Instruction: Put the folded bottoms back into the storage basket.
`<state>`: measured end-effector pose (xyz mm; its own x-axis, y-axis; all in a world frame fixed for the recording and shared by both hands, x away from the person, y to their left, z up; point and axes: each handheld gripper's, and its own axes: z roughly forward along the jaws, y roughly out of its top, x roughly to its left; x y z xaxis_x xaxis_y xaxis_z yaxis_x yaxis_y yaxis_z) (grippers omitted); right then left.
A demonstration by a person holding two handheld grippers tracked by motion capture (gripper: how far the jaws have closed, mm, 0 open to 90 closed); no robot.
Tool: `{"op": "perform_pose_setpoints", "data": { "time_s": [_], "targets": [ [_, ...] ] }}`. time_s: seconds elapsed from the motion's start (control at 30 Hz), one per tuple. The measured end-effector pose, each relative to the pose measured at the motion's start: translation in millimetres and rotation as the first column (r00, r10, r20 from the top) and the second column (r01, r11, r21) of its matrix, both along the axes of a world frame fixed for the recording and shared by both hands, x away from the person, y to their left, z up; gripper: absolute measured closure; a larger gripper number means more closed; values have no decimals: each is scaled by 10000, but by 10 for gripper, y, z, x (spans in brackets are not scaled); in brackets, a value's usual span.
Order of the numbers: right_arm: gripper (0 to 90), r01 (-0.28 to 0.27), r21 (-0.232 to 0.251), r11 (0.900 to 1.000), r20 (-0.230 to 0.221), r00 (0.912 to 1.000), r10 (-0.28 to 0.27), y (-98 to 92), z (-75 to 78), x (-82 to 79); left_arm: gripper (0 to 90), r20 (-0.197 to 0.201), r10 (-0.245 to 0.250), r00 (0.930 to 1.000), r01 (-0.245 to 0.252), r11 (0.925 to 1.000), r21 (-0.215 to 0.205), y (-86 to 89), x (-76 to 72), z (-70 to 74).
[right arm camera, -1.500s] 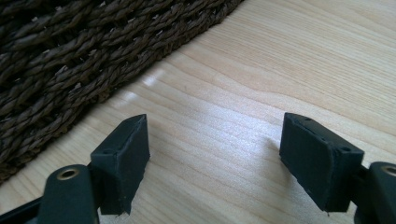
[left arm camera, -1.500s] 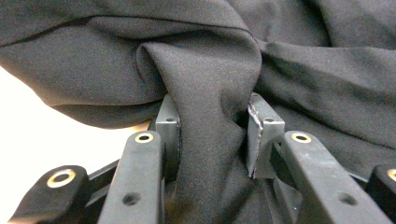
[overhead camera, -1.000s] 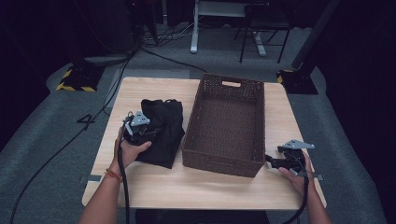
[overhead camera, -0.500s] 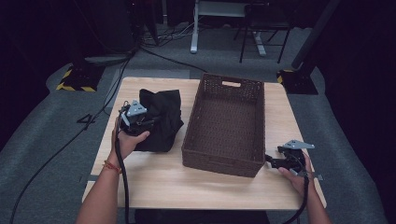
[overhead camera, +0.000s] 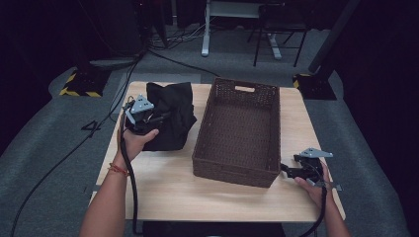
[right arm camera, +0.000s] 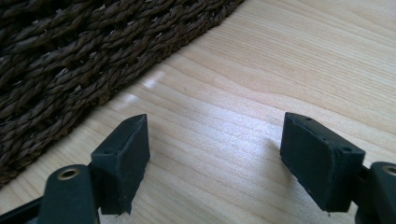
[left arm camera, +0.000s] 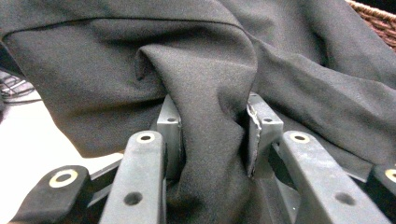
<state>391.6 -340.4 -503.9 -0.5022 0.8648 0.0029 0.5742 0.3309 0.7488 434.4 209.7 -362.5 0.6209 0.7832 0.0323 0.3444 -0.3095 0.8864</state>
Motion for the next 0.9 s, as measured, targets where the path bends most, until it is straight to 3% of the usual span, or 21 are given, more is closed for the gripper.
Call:
{"op": "perform_pose_setpoints", "data": {
  "time_s": [0.67,0.9],
  "targets": [
    [244,5,-28,10000,8,10000,-5,3,0,-2,653,670,-230,9975,244,9995,-203,-119,-10,425],
    [244,1,-3,10000,-14,10000,-1,-1,1,-3,654,930,-498,9944,542,9975,-446,-215,-31,603]
  ]
}}
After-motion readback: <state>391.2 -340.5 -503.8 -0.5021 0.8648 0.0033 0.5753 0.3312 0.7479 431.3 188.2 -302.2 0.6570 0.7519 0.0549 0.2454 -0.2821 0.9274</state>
